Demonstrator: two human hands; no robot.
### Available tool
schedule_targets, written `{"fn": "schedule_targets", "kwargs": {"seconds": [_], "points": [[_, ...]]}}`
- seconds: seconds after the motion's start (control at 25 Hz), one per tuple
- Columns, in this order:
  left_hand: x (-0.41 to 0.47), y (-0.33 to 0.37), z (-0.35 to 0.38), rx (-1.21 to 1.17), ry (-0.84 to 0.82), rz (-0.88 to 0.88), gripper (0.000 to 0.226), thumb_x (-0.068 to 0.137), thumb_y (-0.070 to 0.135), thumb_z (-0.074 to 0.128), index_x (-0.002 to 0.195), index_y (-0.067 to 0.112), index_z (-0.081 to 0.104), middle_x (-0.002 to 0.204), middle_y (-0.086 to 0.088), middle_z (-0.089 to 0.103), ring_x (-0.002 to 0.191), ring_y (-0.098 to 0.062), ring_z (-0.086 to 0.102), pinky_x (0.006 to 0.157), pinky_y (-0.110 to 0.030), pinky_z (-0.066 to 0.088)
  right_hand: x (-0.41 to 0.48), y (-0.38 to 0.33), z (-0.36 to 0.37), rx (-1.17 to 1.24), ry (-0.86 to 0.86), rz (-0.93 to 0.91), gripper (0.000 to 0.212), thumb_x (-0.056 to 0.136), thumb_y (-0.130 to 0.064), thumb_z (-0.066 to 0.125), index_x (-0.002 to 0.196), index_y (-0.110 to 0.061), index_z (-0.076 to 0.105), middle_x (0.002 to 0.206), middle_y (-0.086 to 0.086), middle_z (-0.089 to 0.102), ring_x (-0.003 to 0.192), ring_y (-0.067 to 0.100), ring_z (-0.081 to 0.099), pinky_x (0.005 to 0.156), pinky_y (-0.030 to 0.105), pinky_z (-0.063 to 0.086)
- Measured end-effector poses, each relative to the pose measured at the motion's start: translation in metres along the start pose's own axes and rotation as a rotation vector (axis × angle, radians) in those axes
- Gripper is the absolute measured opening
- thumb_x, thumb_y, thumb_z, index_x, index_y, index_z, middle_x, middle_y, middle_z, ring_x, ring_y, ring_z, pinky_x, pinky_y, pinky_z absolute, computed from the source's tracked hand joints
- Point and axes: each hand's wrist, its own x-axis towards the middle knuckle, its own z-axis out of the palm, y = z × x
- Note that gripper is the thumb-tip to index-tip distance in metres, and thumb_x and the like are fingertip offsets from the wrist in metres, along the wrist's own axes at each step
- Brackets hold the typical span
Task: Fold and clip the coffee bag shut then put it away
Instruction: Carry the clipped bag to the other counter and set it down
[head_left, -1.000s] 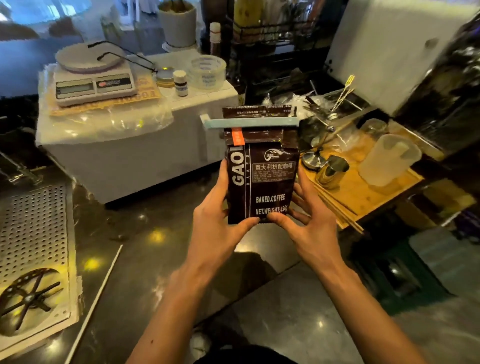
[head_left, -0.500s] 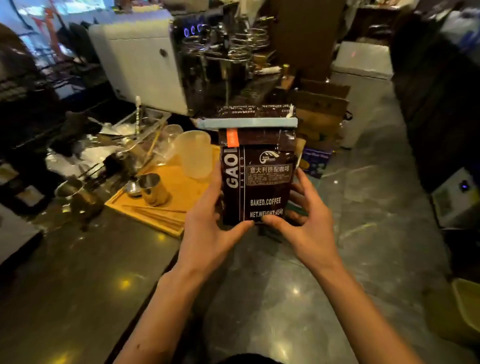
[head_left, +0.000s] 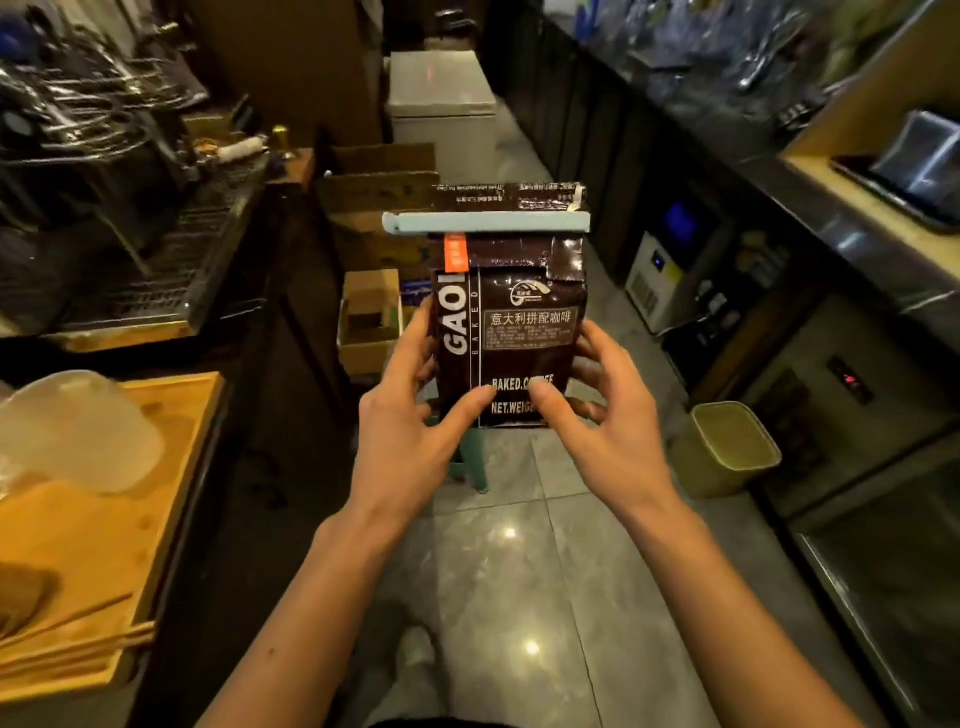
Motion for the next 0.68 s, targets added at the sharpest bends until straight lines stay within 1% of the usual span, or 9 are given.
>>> {"fn": "schedule_targets", "kwargs": {"seconds": [0.08, 0.12, 0.2, 0.28, 0.36, 0.44, 0.48, 0.56, 0.68], "points": [[0.022, -0.007, -0.001, -0.042, -0.050, 0.007, 0.087, 0.081, 0.027, 0.075, 0.148, 0.044, 0.022, 0.143, 0.016, 0.048, 0.130, -0.001, 0.049, 0.100, -0.029, 0.051, 0.016, 0.003, 0.005, -0.031, 0.074, 0.015, 0.057, 0.087, -0.029, 0.070, 0.138, -0.033, 0.044, 0.128, -0.009, 0.057, 0.115, 0.001, 0.058, 0.083, 0.022, 0.055], [0.033, -0.012, -0.004, -0.061, -0.065, 0.014, 0.087, 0.081, 0.026, 0.075, 0.148, 0.045, 0.023, 0.142, 0.016, 0.048, 0.131, -0.001, 0.048, 0.102, -0.033, 0.051, 0.023, 0.003, 0.011, -0.054, 0.101, 0.010, 0.056, 0.087, -0.030, 0.070, 0.137, -0.034, 0.045, 0.128, -0.009, 0.058, 0.114, 0.001, 0.059, 0.084, 0.021, 0.055], [0.057, -0.022, -0.012, -0.081, -0.097, 0.020, 0.089, 0.079, 0.025, 0.077, 0.148, 0.042, 0.024, 0.141, 0.016, 0.048, 0.131, -0.001, 0.048, 0.103, -0.037, 0.050, 0.040, 0.002, 0.025, -0.122, 0.149, -0.001, 0.053, 0.087, -0.031, 0.070, 0.134, -0.036, 0.045, 0.125, -0.012, 0.059, 0.113, -0.001, 0.059, 0.089, 0.021, 0.053], [0.082, -0.033, -0.024, -0.080, -0.124, 0.009, 0.089, 0.078, 0.027, 0.078, 0.147, 0.042, 0.025, 0.141, 0.011, 0.051, 0.130, -0.003, 0.050, 0.103, -0.040, 0.050, 0.058, -0.003, 0.042, -0.167, 0.188, 0.009, 0.050, 0.087, -0.031, 0.070, 0.130, -0.040, 0.045, 0.120, -0.020, 0.057, 0.111, -0.008, 0.056, 0.090, 0.018, 0.050], [0.104, -0.042, -0.033, -0.084, -0.146, -0.001, 0.090, 0.076, 0.029, 0.079, 0.145, 0.047, 0.024, 0.136, 0.014, 0.055, 0.126, -0.002, 0.053, 0.105, -0.037, 0.048, 0.073, -0.005, 0.056, -0.199, 0.221, 0.019, 0.050, 0.087, -0.030, 0.070, 0.127, -0.043, 0.043, 0.117, -0.026, 0.053, 0.109, -0.015, 0.053, 0.090, 0.015, 0.047], [0.127, -0.051, -0.037, -0.112, -0.177, -0.010, 0.090, 0.075, 0.029, 0.080, 0.142, 0.049, 0.023, 0.129, 0.022, 0.054, 0.121, 0.003, 0.054, 0.105, -0.031, 0.047, 0.090, -0.003, 0.067, -0.225, 0.249, 0.019, 0.052, 0.087, -0.029, 0.070, 0.130, -0.043, 0.042, 0.117, -0.027, 0.052, 0.112, -0.012, 0.053, 0.093, 0.017, 0.047], [0.136, -0.054, -0.037, -0.128, -0.192, -0.019, 0.090, 0.076, 0.028, 0.080, 0.143, 0.047, 0.024, 0.128, 0.023, 0.053, 0.120, 0.005, 0.053, 0.104, -0.028, 0.047, 0.097, -0.001, 0.071, -0.231, 0.254, 0.028, 0.053, 0.088, -0.029, 0.069, 0.131, -0.044, 0.042, 0.117, -0.027, 0.051, 0.113, -0.010, 0.053, 0.094, 0.018, 0.046], [0.151, -0.060, -0.037, -0.149, -0.216, -0.034, 0.088, 0.076, 0.028, 0.080, 0.143, 0.045, 0.025, 0.125, 0.029, 0.050, 0.114, 0.013, 0.052, 0.101, -0.020, 0.045, 0.110, 0.002, 0.075, -0.242, 0.263, 0.044, 0.053, 0.088, -0.030, 0.069, 0.131, -0.045, 0.041, 0.116, -0.029, 0.050, 0.114, -0.010, 0.052, 0.095, 0.018, 0.046], [0.178, -0.069, -0.025, -0.161, -0.243, -0.040, 0.083, 0.076, 0.029, 0.079, 0.136, 0.051, 0.027, 0.111, 0.042, 0.045, 0.103, 0.026, 0.049, 0.094, -0.011, 0.043, 0.133, 0.012, 0.072, -0.252, 0.280, 0.042, 0.054, 0.087, -0.032, 0.069, 0.132, -0.043, 0.042, 0.116, -0.029, 0.051, 0.114, -0.010, 0.053, 0.093, 0.015, 0.047]]}}
